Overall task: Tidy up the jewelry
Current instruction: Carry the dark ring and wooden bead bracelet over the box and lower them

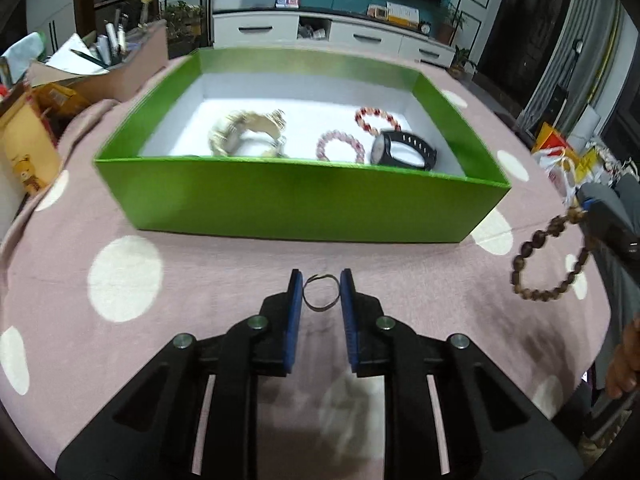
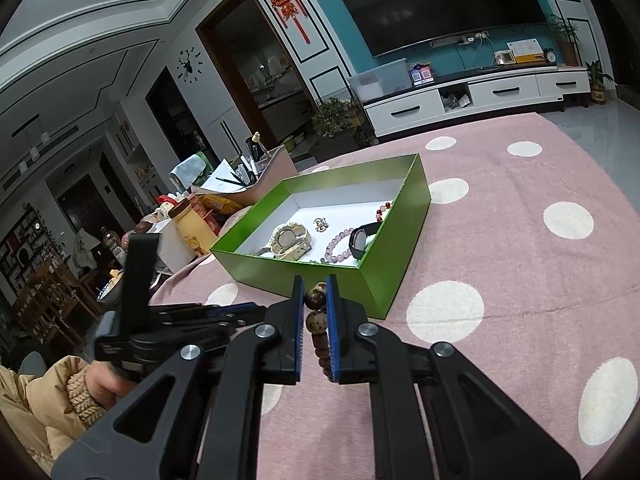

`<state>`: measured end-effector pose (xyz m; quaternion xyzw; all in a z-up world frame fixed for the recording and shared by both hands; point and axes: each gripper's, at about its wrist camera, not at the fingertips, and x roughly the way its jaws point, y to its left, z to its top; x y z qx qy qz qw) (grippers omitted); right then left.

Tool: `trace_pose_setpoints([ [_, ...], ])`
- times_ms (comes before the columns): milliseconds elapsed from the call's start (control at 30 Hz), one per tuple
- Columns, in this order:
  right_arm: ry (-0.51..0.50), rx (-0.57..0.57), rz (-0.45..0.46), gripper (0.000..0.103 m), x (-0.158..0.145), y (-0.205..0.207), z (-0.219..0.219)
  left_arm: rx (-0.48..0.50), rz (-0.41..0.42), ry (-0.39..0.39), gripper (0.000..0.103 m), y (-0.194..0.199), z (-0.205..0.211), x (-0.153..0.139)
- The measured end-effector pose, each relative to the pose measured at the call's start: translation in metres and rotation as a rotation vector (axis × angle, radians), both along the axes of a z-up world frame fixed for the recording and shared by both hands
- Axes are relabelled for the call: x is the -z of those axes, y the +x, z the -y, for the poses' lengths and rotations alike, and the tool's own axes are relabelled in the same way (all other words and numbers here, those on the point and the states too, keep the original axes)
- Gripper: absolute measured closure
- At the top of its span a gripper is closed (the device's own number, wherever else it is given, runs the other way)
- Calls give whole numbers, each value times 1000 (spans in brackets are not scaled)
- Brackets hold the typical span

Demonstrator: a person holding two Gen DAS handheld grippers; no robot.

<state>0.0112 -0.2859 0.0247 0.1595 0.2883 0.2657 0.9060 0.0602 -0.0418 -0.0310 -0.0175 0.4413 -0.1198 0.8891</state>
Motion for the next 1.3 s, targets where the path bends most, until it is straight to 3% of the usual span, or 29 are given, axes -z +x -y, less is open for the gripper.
trace_pose_setpoints([
  [233, -12, -10, 18, 93, -12, -1, -10, -30, 68, -21, 84, -16, -27, -30],
  [500, -41, -16, 49, 93, -33, 7, -21, -67, 117, -32, 84, -8, -50, -62],
  [933, -69, -17, 93, 93, -66, 48, -41, -79, 152, -29, 84, 44, -65, -103],
  [1300, -94, 7, 73, 93, -79, 94, -58, -74, 112, -43, 84, 104, -62, -120],
])
